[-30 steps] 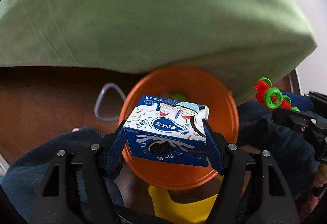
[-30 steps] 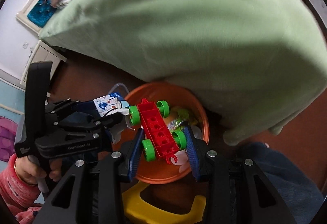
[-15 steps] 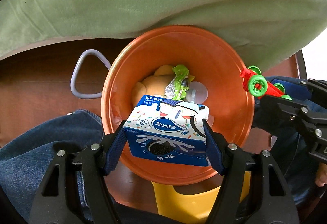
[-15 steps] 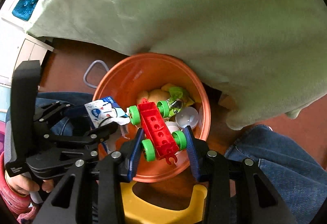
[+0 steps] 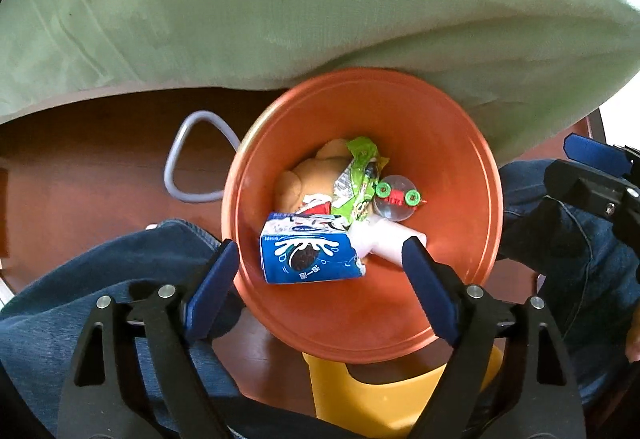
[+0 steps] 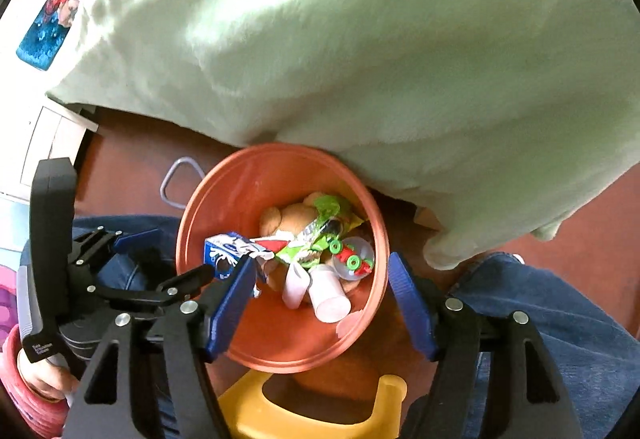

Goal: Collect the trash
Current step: 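Carry carton and toy car over the orange bucket and open both tools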

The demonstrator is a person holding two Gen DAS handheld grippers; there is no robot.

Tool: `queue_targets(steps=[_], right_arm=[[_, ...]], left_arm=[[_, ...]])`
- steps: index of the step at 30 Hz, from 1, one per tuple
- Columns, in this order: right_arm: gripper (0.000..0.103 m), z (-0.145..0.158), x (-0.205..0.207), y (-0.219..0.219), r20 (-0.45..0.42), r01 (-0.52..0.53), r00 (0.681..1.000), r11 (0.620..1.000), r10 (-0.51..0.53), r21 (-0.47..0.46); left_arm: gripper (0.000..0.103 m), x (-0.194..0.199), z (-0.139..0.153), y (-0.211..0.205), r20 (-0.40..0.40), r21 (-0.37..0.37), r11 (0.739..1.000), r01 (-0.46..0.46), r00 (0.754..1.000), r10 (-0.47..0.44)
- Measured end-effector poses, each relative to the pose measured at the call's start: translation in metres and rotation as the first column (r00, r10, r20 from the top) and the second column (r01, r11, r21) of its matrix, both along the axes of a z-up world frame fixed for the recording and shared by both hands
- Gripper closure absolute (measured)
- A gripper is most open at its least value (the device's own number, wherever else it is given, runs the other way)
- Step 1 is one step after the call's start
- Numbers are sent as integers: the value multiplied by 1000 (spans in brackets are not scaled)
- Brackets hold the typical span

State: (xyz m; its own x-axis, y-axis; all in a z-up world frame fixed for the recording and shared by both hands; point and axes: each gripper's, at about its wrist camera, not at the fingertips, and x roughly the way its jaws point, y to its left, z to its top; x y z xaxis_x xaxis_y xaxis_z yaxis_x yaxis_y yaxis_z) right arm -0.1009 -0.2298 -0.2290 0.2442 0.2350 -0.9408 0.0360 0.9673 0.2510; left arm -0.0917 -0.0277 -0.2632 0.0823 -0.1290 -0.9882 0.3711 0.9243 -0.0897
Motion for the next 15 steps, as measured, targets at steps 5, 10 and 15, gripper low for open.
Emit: queue_targets(steps=[5, 10, 15], right_arm=[[33, 9, 0, 0, 27, 3, 1000, 1000, -3, -2], [33, 33, -1, -2, 90, -7, 996, 1000, 7, -2], [29, 79, -3, -7, 225, -12, 974, 999, 1, 49]], left_arm=[[21, 1, 14, 5, 17, -18, 1000, -18, 1000, 18], [21, 4, 39, 13, 64, -58, 997, -42, 997, 45], [21, 17, 107, 34, 218, -198, 978, -69, 970, 112]])
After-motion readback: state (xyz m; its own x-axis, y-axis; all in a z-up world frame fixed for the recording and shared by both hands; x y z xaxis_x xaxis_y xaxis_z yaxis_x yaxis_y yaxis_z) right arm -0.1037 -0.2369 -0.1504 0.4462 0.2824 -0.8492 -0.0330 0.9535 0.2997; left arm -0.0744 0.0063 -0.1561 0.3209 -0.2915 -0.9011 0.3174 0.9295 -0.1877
